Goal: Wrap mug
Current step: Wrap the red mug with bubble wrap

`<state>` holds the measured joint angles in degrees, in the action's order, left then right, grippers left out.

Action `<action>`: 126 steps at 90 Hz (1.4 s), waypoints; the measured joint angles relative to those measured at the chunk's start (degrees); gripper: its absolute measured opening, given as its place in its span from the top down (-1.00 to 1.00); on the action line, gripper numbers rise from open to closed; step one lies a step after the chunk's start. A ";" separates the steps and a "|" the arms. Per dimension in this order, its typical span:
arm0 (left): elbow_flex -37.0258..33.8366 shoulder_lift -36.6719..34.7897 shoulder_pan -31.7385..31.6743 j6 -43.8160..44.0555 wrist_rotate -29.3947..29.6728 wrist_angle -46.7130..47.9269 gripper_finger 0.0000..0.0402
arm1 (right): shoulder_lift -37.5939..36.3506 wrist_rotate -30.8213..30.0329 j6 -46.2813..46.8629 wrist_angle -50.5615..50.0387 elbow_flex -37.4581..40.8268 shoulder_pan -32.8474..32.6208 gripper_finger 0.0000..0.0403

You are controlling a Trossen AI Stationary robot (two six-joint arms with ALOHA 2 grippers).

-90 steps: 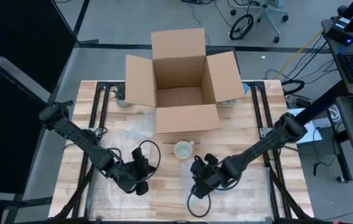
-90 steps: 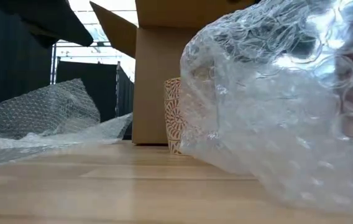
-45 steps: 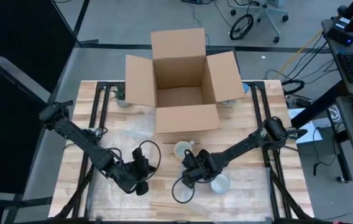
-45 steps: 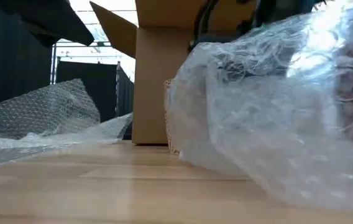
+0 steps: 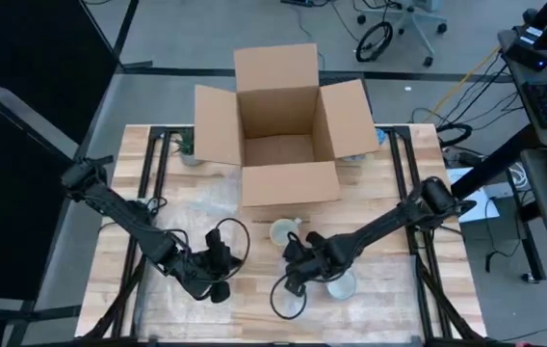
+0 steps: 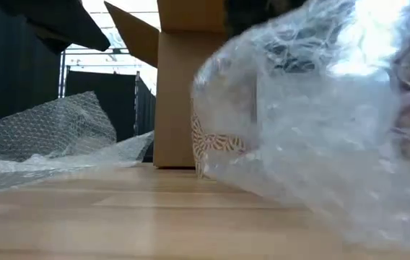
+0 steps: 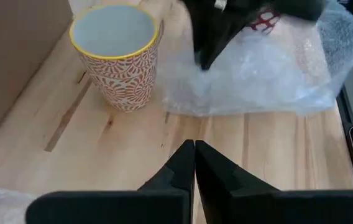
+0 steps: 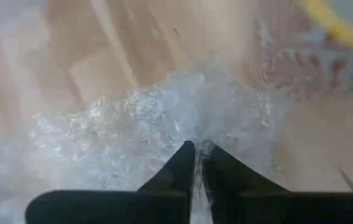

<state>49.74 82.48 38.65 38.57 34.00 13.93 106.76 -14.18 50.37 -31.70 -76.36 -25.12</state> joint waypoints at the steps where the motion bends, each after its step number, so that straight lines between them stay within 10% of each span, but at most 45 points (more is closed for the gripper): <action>1: 0.00 0.00 -0.01 0.00 0.00 -0.01 1.00 | -0.39 -0.28 -0.16 0.02 0.00 -0.11 0.95; 57: 0.00 0.00 0.00 -3.01 0.15 -7.18 1.00 | -18.84 -9.76 -0.26 -3.40 0.00 -14.21 1.00; 126: 0.02 4.09 -4.10 -13.65 -4.60 -26.31 1.00 | -19.35 -32.07 24.37 -15.84 -0.02 -35.41 1.00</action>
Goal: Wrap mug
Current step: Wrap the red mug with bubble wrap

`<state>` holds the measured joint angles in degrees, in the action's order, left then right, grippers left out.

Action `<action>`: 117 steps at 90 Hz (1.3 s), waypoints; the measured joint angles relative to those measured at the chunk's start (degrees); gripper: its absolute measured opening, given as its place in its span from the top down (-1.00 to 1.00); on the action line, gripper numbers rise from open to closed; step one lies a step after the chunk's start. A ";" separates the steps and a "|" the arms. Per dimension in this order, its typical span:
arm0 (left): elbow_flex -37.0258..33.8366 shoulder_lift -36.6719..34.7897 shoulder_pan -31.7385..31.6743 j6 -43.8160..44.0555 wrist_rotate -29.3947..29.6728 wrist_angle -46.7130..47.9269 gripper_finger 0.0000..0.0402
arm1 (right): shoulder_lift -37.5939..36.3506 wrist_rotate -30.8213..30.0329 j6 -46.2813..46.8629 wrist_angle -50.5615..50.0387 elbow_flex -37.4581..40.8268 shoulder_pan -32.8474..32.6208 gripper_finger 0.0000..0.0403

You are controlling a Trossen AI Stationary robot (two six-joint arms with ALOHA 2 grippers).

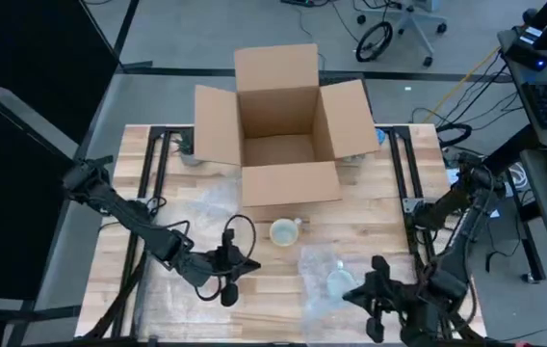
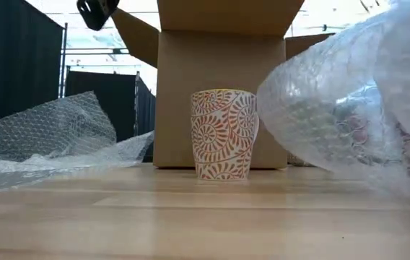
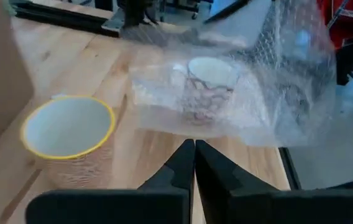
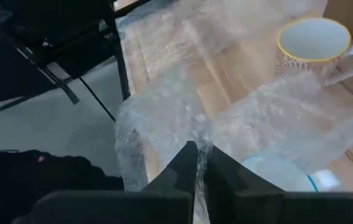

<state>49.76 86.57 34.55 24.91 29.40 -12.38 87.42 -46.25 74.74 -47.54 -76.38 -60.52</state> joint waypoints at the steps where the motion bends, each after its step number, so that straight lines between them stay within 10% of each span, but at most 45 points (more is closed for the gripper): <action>1: 0.01 0.43 -0.17 -0.07 -0.47 -0.82 1.00 | 0.00 -0.15 0.68 -0.43 0.00 -0.28 1.00; 49: 15.75 21.68 -6.04 -9.89 -13.56 -14.15 1.00 | 4.45 11.27 27.38 -12.65 4.38 -8.24 1.00; 86: 18.53 23.40 -11.15 -10.72 -15.41 -13.49 1.00 | 6.45 10.24 29.47 -12.25 4.90 -6.79 0.94; 117: 18.59 23.40 -13.90 -10.67 -15.87 -14.26 1.00 | 5.76 10.37 27.59 -12.47 4.90 -5.30 0.49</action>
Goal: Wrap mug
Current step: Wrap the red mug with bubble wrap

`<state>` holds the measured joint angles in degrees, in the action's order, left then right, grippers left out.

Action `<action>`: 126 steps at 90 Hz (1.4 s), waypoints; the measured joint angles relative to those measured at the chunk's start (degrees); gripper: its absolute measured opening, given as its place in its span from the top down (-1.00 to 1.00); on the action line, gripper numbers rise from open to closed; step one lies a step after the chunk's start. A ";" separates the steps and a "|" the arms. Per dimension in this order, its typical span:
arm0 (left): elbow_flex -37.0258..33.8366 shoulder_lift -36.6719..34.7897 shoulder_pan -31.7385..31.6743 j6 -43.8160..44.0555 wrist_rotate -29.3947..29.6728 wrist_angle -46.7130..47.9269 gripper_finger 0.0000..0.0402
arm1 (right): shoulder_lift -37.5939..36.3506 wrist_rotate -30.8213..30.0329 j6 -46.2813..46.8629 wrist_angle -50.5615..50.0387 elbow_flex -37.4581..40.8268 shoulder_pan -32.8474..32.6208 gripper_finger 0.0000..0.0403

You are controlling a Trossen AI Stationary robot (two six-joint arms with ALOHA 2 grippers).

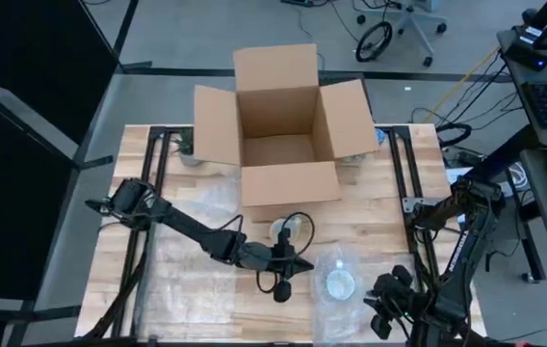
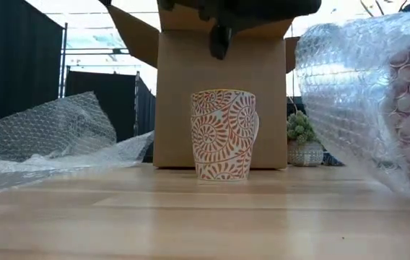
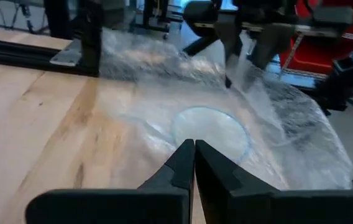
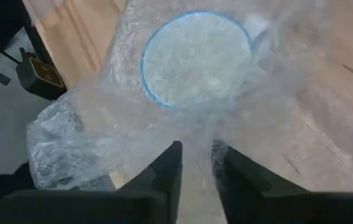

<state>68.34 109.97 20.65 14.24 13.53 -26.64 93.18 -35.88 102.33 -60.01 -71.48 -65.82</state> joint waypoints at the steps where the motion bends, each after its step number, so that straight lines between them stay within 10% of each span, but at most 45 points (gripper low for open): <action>1: 0.04 0.00 -0.08 0.00 0.01 0.01 1.00 | -0.15 0.02 -0.04 -0.01 0.00 -0.01 0.47; 30: 1.76 0.00 -1.14 -0.02 0.01 0.00 1.00 | -4.02 3.83 -3.17 -0.02 0.00 -0.95 0.11; 126: 2.22 0.00 -1.14 0.34 0.05 0.14 1.00 | -4.06 3.03 -2.34 -2.73 0.00 -0.71 0.06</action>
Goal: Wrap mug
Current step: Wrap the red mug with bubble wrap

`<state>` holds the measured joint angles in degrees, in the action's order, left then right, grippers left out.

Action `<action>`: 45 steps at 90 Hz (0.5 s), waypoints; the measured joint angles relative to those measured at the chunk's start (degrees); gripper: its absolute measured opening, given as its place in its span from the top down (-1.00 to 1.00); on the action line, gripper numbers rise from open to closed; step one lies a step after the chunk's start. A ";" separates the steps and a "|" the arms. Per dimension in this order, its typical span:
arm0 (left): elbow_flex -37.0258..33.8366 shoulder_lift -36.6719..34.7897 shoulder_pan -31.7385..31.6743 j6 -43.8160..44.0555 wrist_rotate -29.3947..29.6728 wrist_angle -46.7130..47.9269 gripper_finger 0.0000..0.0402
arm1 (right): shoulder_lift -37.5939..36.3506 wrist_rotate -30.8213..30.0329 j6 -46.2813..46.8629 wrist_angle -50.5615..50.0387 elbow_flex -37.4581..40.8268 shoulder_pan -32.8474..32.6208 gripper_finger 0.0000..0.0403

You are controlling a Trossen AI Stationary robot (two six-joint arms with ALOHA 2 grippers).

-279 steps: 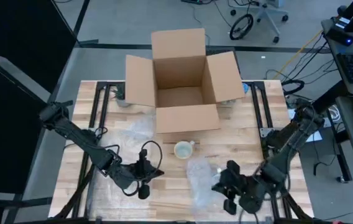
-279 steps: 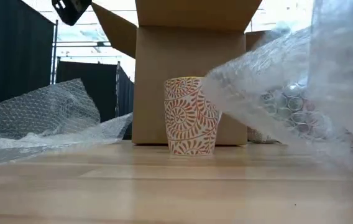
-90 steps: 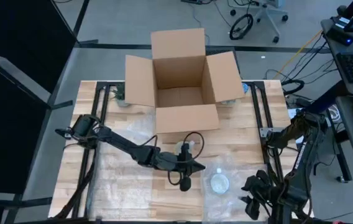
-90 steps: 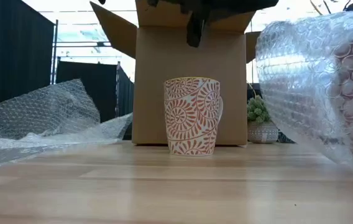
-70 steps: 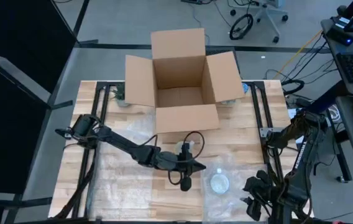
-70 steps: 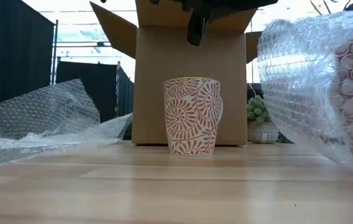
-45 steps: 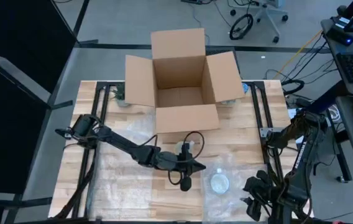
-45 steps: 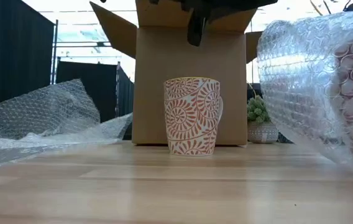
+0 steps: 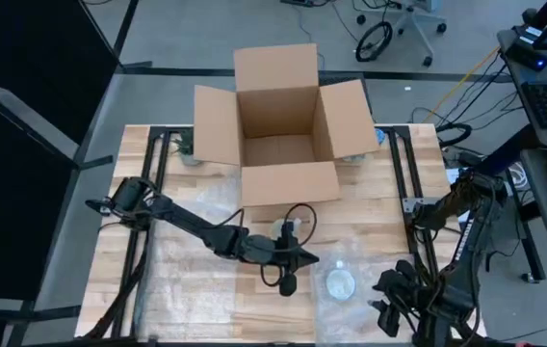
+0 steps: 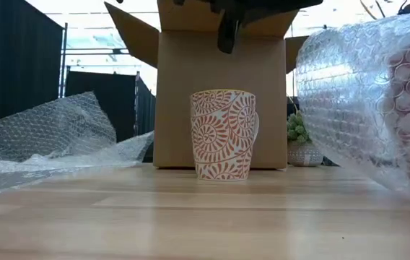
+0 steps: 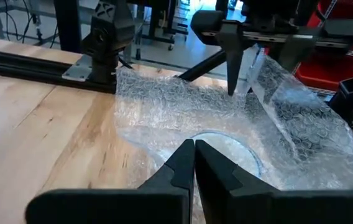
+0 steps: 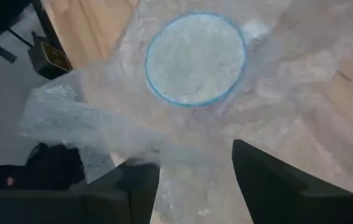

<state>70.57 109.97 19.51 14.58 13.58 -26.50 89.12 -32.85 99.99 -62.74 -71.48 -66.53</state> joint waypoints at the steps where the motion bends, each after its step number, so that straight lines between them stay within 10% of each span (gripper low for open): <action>1: 0.00 0.00 0.00 0.00 0.00 0.00 1.00 | 0.00 0.01 0.17 -0.20 0.00 -0.08 0.05; 45: 0.00 0.00 0.00 -0.29 0.02 0.00 1.00 | -0.64 5.69 0.03 -2.18 0.00 -1.20 -0.19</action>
<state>70.57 109.97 19.51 14.29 13.61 -26.50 88.48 -27.16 100.01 -64.92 -71.48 -67.72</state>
